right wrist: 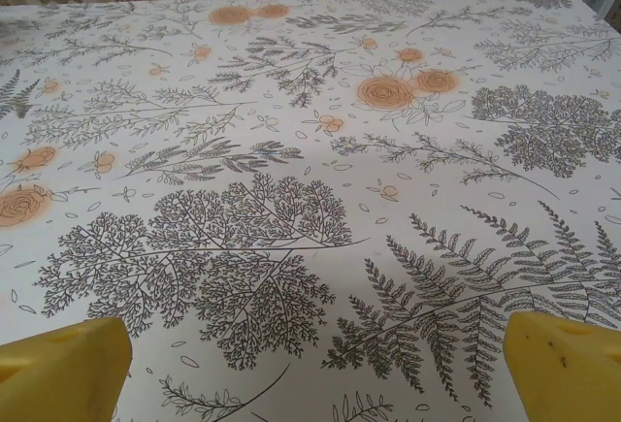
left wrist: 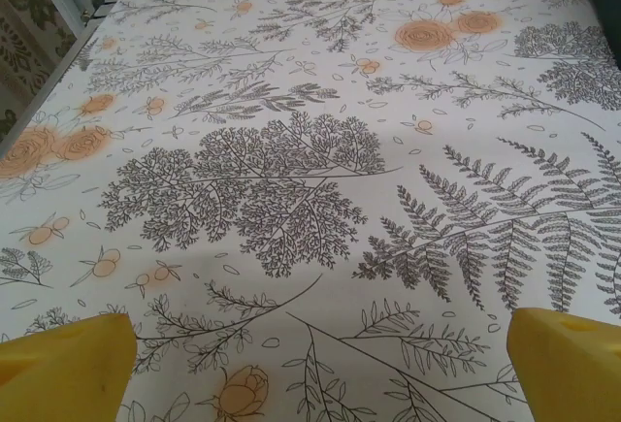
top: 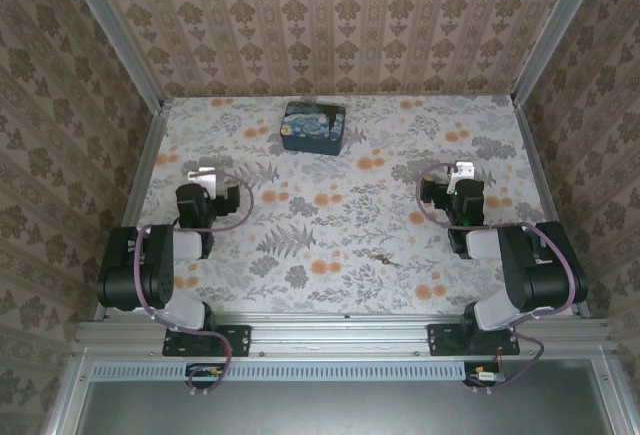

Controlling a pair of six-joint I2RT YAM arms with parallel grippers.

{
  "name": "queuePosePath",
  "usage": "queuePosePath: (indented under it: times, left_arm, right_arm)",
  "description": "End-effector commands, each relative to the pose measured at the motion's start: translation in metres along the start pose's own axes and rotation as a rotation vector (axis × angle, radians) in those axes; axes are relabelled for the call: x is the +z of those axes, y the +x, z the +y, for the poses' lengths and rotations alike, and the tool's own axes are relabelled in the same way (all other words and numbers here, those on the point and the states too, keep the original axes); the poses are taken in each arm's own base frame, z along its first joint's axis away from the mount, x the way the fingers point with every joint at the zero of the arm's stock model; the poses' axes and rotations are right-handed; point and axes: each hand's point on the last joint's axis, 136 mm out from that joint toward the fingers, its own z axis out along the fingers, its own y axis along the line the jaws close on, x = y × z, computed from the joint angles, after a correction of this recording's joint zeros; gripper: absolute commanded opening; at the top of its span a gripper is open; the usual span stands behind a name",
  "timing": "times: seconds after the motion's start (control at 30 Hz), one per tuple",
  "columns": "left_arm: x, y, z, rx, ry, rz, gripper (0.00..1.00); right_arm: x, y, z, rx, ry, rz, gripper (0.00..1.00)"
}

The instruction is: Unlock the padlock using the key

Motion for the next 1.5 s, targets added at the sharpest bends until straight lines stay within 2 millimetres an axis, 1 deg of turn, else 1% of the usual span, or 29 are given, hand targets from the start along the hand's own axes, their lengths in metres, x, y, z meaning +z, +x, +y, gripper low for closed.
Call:
queuePosePath:
  times: [0.0,0.7,0.8,1.3,1.37,1.4,1.47]
  left_arm:
    - [0.004,-0.018,0.0,0.018,0.002,-0.056,1.0]
    - [0.004,-0.019,0.0,0.015,0.002,-0.057,1.0]
    - [0.004,-0.018,0.004,0.002,-0.008,-0.051,1.0]
    - [0.004,-0.018,0.004,-0.014,0.008,-0.054,1.0]
    - [0.003,-0.02,0.008,-0.029,0.015,-0.06,1.0]
    - [0.002,-0.024,0.015,-0.044,-0.018,-0.052,1.0]
    - [0.001,-0.035,0.027,-0.067,-0.086,0.024,1.0]
  right_arm:
    - [0.003,-0.015,0.001,-0.002,0.012,-0.049,1.0]
    - [0.003,-0.015,0.001,-0.002,0.011,-0.05,1.0]
    - [0.003,-0.015,0.001,-0.001,0.011,-0.049,1.0]
    - [0.004,-0.015,0.001,0.0,0.008,-0.046,1.0]
    - [0.004,-0.016,0.007,-0.014,-0.033,-0.04,1.0]
    - [0.004,-0.019,0.01,-0.022,-0.048,-0.038,1.0]
    - [-0.001,-0.03,0.01,-0.029,-0.03,-0.028,1.0]
